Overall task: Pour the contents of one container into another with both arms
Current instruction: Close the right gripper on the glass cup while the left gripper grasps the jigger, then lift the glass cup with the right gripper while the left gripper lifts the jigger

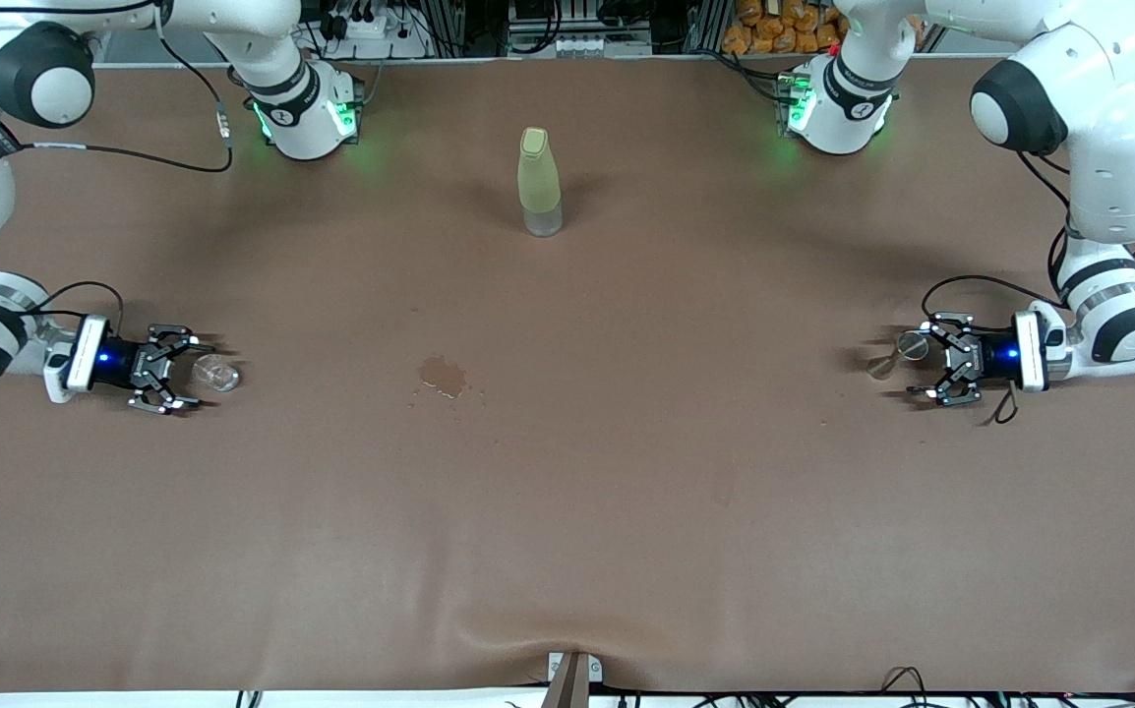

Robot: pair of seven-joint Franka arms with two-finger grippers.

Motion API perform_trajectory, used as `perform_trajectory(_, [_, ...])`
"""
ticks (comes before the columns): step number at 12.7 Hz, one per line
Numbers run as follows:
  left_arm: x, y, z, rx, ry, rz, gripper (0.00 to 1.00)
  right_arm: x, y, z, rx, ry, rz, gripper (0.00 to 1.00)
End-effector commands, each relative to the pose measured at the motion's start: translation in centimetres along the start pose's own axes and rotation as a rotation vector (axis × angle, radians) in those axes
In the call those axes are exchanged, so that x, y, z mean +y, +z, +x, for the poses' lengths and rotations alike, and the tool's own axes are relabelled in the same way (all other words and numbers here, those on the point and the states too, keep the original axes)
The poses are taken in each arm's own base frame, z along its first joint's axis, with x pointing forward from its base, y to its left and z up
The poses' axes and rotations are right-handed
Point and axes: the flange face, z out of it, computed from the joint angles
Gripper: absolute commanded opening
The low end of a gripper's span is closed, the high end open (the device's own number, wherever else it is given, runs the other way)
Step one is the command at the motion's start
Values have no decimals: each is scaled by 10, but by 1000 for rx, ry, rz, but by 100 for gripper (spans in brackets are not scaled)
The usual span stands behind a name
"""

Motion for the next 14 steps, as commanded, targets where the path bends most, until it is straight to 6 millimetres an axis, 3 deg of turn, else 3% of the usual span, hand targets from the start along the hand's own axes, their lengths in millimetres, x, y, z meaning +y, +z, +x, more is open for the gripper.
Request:
perform_trajectory(1, [-9,16,2,44,27,-11,95,6,12,-9,69,-49,-11,100])
perform_trajectory(5, [-12,22,3,54,31,-14,76,7,13,-9,80,-63,-23,98])
perform_trajectory(6, [-12,21,4,52,33,-13,72,6,12,-10,81,-61,-25,89])
perform_trajectory(8, [-12,20,4,48,33,-13,72,5,11,-9,91,-62,-22,81])
perform_trajectory(14, [-12,19,5,45,31,-16,72,1,10,-10,126,-54,-13,72])
